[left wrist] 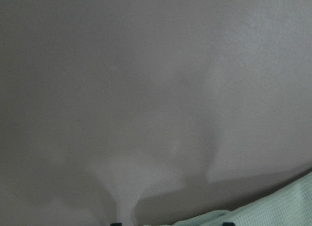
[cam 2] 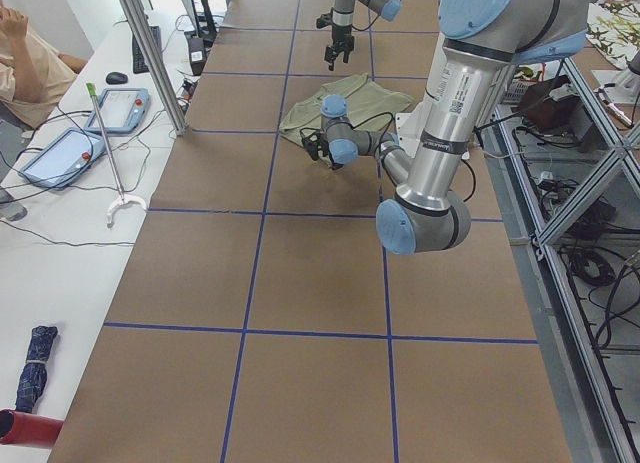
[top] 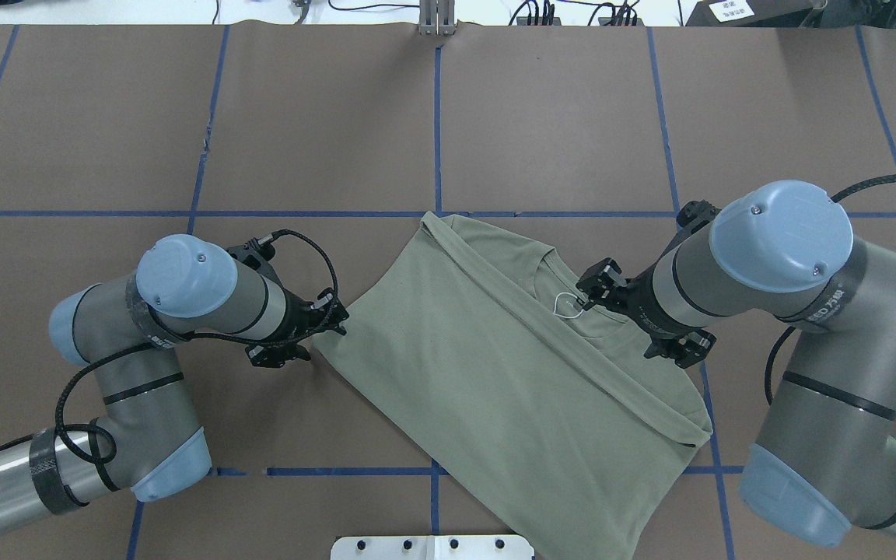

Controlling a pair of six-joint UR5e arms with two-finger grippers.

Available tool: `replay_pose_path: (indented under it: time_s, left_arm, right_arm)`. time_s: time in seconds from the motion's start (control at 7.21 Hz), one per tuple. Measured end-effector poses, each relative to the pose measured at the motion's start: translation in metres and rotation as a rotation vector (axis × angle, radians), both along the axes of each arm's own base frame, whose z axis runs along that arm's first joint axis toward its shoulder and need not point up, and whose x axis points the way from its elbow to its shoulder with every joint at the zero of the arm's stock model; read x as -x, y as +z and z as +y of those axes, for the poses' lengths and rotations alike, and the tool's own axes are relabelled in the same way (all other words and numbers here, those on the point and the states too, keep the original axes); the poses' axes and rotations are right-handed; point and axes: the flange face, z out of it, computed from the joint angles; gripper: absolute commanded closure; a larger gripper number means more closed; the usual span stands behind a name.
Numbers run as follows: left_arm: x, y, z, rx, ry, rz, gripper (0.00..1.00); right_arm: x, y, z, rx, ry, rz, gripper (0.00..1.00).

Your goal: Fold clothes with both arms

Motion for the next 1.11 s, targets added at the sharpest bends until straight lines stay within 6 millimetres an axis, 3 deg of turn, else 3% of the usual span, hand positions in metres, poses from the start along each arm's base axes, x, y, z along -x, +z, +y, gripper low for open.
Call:
replay_pose_path:
  time_s: [0.14, 0.42, 0.69, 1.11]
  left_arm:
    - [-0.004, 0.000, 0.004, -0.008, -0.003, -0.005, 1.00]
    - [-0.004, 0.000, 0.004, -0.024, -0.004, -0.010, 1.00]
    - [0.010, -0.009, -0.006, -0.071, -0.007, 0.001, 1.00]
    - [0.024, -0.002, -0.016, -0.116, -0.003, -0.013, 1.00]
  right_arm:
    - [0.008, -0.002, -0.004, 0.002, 0.001, 0.002, 0.00]
    - [0.014, -0.003, -0.007, 0.004, 0.001, 0.003, 0.00]
    - [0.015, -0.003, -0.008, 0.005, 0.001, 0.004, 0.00]
    - [0.016, -0.001, -0.008, 0.007, 0.000, 0.008, 0.00]
